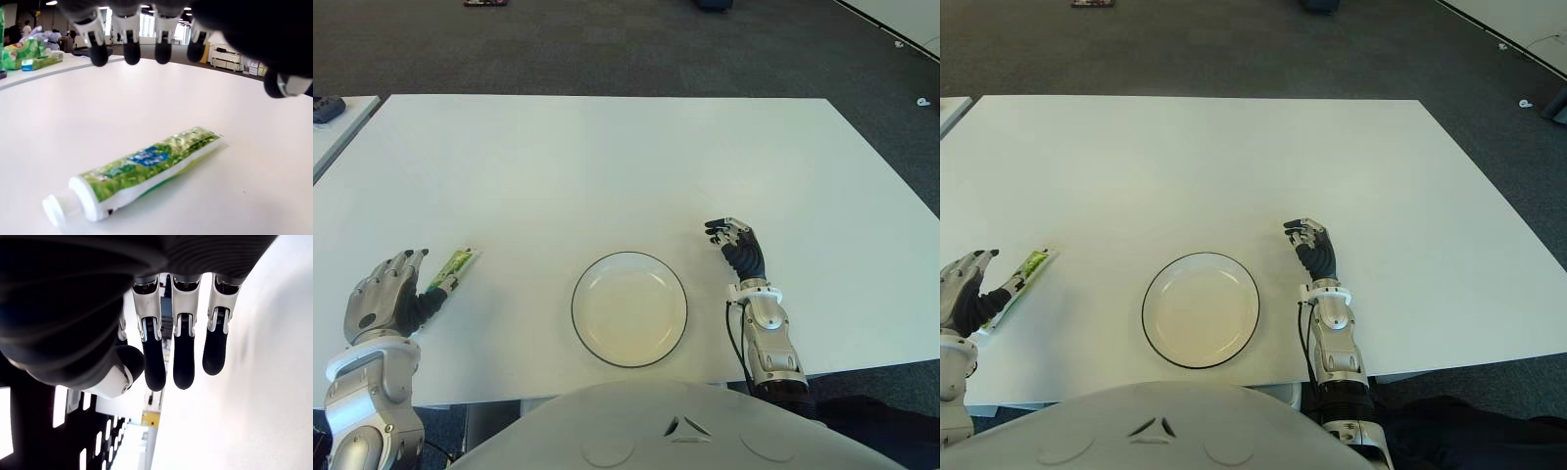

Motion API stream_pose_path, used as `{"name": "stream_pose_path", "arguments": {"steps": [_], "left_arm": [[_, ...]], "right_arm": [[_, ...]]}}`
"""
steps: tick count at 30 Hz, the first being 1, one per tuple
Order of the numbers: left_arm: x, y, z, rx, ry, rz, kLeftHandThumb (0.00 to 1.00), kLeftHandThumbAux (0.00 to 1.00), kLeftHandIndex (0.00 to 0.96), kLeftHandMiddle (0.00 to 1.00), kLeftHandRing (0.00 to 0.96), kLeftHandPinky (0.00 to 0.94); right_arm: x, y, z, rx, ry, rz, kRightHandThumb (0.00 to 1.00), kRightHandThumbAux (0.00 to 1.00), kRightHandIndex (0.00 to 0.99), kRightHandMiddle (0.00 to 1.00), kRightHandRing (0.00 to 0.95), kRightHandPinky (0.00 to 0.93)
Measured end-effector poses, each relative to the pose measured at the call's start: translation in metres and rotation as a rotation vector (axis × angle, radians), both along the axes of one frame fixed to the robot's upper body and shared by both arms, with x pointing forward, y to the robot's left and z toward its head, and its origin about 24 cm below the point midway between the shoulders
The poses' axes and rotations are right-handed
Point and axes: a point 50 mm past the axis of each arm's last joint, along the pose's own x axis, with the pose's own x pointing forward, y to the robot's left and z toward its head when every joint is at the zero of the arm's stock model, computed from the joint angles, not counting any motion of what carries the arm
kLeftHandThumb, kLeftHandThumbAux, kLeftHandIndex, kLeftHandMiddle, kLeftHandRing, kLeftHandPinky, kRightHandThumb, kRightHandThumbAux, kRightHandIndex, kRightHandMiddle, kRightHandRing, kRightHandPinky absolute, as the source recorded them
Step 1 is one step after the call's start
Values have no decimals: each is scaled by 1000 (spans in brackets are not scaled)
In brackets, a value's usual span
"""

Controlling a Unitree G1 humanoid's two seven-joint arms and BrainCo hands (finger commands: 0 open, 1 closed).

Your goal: Put the toothpaste on the table into the plate.

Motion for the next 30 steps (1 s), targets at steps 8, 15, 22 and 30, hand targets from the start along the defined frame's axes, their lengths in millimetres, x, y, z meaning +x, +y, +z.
{"name": "stream_pose_path", "arguments": {"steps": [8,15,22,30], "left_arm": [[-2,-1,1,-2,-1,-2,438,161,0,0,0,0],[2,1,-14,3,41,-66,463,179,0,0,0,0],[9,3,-47,-52,163,-142,481,180,0,0,0,0],[23,8,-50,-68,200,-122,491,169,0,0,0,0]], "right_arm": [[-1,-1,0,-3,2,-2,687,730,420,395,364,365],[-1,-1,0,-3,2,-1,688,730,420,391,361,370],[-3,-3,0,-6,1,-5,686,731,417,390,369,389],[-2,-3,1,-6,-3,-1,687,731,416,390,374,392]]}}
